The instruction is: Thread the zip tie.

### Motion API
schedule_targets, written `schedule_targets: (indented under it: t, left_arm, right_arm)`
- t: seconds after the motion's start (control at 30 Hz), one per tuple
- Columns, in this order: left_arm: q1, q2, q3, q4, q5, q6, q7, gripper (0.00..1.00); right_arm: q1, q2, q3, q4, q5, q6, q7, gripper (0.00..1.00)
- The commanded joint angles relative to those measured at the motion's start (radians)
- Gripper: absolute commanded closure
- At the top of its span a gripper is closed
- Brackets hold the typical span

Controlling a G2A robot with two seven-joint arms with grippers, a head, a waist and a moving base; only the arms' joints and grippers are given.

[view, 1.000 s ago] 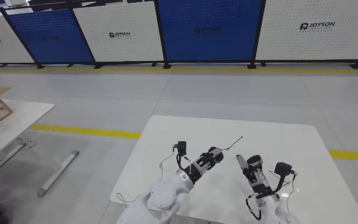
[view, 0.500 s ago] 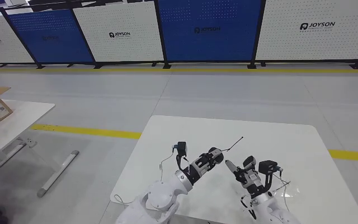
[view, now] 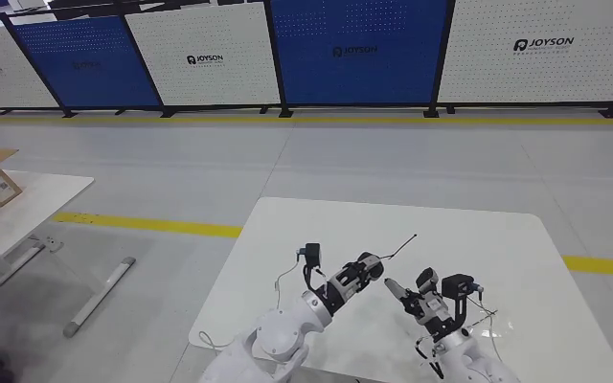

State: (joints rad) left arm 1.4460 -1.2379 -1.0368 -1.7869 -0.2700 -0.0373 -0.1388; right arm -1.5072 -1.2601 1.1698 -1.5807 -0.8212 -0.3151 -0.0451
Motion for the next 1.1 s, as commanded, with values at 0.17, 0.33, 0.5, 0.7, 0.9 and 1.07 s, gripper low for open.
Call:
schedule_targets:
  t: [0.17, 0.33, 0.5, 0.7, 0.9, 1.07]
  left_arm:
    - [0.000, -0.001, 0.007, 0.006, 0.009, 0.000, -0.010, 1.00]
    - [0.000, -0.002, 0.015, 0.008, 0.018, 0.003, -0.012, 1.00]
    - [-0.003, -0.004, 0.015, 0.011, 0.012, 0.000, -0.002, 1.00]
    - [-0.004, -0.005, 0.021, 0.013, 0.013, 0.002, 0.001, 1.00]
    - [-0.014, -0.009, 0.035, 0.021, 0.017, 0.005, -0.003, 1.00]
    - [-0.022, -0.011, 0.046, 0.030, 0.025, 0.011, -0.001, 1.00]
  right_arm:
    - [-0.001, 0.003, 0.028, -0.034, 0.061, -0.006, 0.047, 0.00]
    - [-0.001, 0.005, 0.039, -0.083, 0.006, 0.107, 0.111, 0.00]
    - [-0.001, 0.003, 0.030, -0.089, -0.016, 0.135, 0.090, 0.00]
    - [-0.004, 0.003, 0.030, -0.089, -0.012, 0.121, 0.093, 0.00]
    - [0.003, 0.001, 0.015, -0.087, -0.045, 0.121, 0.098, 0.56]
    - [0.010, 0.000, 0.003, -0.086, -0.058, 0.124, 0.108, 0.57]
